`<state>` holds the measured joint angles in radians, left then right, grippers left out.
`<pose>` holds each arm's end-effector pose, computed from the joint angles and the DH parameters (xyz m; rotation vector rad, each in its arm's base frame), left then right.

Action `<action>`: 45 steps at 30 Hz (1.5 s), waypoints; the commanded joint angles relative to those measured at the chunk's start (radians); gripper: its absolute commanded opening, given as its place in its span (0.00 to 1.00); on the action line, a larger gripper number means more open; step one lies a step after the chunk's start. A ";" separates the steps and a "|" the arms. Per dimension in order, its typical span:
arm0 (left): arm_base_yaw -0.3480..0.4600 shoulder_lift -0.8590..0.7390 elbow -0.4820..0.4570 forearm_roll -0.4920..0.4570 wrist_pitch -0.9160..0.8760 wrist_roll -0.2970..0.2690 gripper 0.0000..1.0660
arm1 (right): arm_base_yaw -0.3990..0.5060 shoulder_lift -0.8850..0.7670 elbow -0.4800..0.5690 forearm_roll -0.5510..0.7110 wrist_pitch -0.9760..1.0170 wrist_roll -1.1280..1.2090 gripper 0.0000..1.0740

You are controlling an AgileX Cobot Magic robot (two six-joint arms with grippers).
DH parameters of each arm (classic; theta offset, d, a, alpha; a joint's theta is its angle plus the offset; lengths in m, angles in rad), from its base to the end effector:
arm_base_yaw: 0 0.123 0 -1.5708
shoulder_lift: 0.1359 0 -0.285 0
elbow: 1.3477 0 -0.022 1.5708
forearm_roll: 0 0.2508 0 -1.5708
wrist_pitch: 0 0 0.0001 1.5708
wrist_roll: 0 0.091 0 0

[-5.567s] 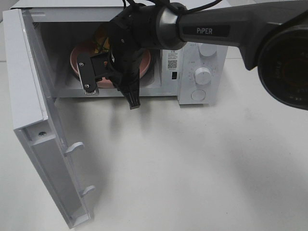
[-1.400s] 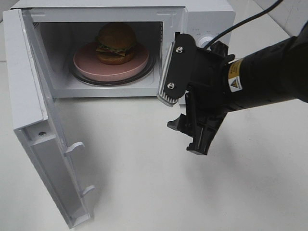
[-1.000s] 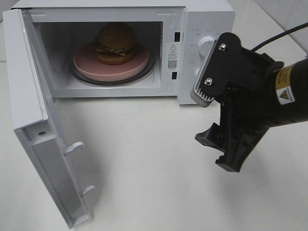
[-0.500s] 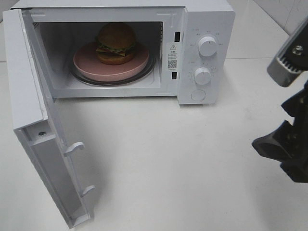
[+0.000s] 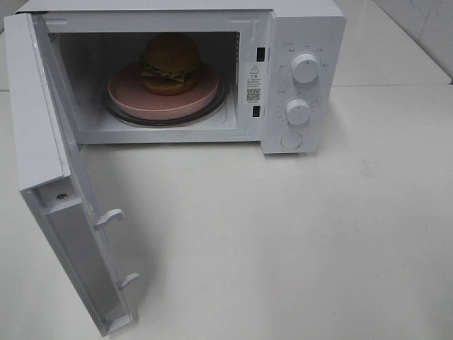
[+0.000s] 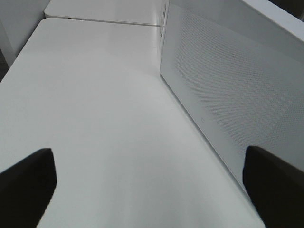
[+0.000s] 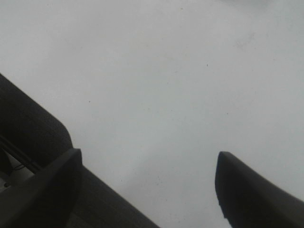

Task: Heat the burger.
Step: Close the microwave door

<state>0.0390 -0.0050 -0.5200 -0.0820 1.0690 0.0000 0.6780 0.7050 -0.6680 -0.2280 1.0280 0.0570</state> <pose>-0.0082 -0.0069 0.2823 -0.0341 2.0254 -0.0731 0.0967 0.0553 0.2964 -0.8363 2.3667 0.0035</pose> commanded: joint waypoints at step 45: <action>-0.001 -0.016 0.001 0.003 0.002 0.000 0.94 | -0.631 -0.737 0.169 0.193 -0.034 -0.016 0.70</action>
<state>0.0390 -0.0050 -0.5200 -0.0820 1.0690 0.0000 0.0540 -0.0020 -0.5050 -0.0390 0.9990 0.0510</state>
